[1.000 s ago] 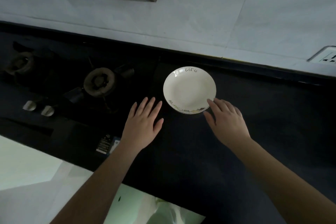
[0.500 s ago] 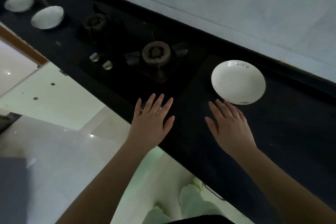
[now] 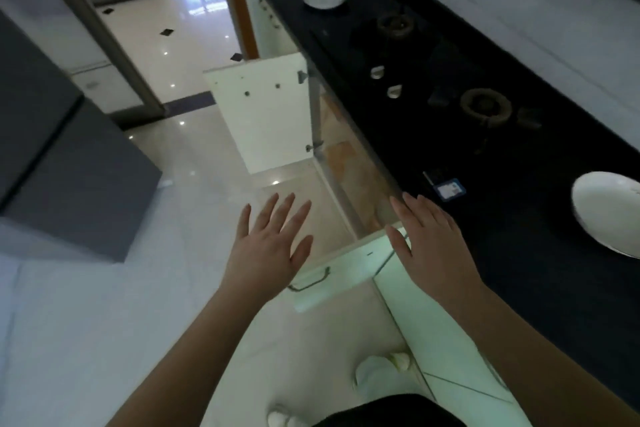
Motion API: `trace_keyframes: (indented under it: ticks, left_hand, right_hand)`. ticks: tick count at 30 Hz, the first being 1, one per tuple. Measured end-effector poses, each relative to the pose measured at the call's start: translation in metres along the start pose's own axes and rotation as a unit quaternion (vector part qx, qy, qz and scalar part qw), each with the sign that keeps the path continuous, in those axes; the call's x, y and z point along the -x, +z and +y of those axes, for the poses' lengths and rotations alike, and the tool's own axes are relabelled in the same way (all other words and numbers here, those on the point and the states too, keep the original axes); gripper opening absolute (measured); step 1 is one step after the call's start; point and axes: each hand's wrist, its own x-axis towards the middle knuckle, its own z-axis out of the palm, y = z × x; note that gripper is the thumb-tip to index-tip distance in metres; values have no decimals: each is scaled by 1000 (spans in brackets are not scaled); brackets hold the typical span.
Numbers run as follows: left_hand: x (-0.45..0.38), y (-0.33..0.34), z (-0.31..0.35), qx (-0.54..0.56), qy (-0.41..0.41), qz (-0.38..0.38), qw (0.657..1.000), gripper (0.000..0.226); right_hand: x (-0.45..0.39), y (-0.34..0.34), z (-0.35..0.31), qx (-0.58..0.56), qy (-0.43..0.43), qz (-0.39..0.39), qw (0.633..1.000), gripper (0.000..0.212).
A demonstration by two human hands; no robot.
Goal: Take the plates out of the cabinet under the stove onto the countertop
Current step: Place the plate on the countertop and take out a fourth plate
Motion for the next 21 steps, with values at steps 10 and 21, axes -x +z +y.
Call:
trace_keyframes:
  ticks: [10,21]
  left_hand:
    - [196,-12,-164,41,-179,6,983,68]
    - [288,-23,-240,45,-301,39,952,67]
  right_hand:
    - [11,28,-229,33,-194,-26,980,57]
    - [-15,42,-354,45,-346,-48,936,61]
